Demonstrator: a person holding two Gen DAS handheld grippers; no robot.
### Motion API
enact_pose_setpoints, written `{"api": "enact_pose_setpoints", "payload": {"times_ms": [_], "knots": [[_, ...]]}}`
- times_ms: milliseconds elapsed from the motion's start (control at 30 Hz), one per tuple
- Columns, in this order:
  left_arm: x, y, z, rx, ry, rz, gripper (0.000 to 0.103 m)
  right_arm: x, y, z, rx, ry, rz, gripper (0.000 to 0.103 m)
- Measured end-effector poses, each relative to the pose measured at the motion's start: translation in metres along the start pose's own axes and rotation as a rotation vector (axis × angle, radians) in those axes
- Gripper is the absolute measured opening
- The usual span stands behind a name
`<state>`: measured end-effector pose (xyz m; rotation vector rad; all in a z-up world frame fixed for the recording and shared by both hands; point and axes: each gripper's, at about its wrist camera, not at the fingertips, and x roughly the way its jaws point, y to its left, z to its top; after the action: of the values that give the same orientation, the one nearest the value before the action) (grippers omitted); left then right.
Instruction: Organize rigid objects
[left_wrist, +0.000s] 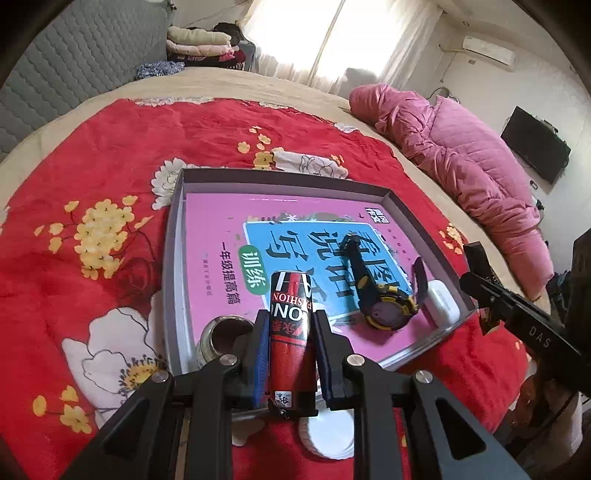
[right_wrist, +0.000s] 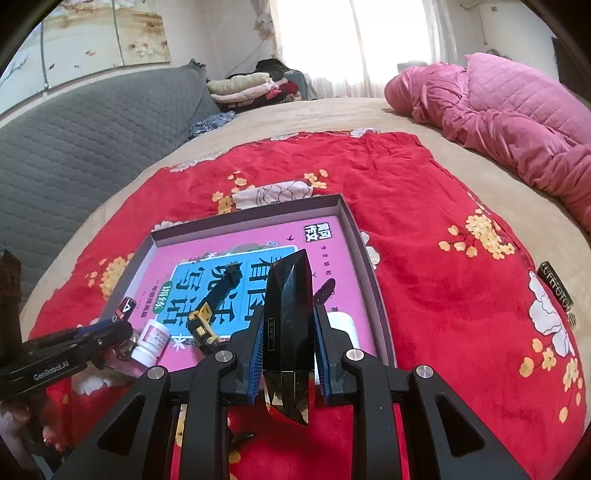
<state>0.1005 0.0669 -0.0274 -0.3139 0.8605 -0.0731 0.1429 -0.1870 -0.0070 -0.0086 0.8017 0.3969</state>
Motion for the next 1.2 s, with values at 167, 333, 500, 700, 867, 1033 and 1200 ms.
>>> {"api": "enact_pose_setpoints", "payload": {"times_ms": [167,333,500,700,867,1033,1200], "knots": [[0.001,-0.003,0.000,0.029,-0.003,0.020,0.023,0.009,0.002,0.002,-0.024,0.008,-0.012,0.024],[0.005,-0.005,-0.002,0.036,0.015,0.022,0.023,0.021,0.004,0.003,-0.025,0.043,-0.001,0.024],[0.006,-0.006,-0.002,0.042,0.013,0.020,0.023,0.032,0.008,0.002,-0.040,0.070,0.011,0.024],[0.006,-0.007,-0.002,0.041,0.015,0.018,0.023,0.042,0.011,-0.001,-0.046,0.091,0.021,0.024],[0.007,-0.006,-0.002,0.034,0.016,0.013,0.023,0.048,0.014,-0.002,-0.043,0.098,0.033,0.024],[0.007,-0.005,-0.002,0.039,0.015,0.017,0.023,0.051,0.016,-0.001,-0.044,0.096,0.031,0.024],[0.007,-0.006,-0.002,0.040,0.014,0.018,0.023,0.051,0.015,0.000,-0.036,0.097,0.035,0.024]]}}
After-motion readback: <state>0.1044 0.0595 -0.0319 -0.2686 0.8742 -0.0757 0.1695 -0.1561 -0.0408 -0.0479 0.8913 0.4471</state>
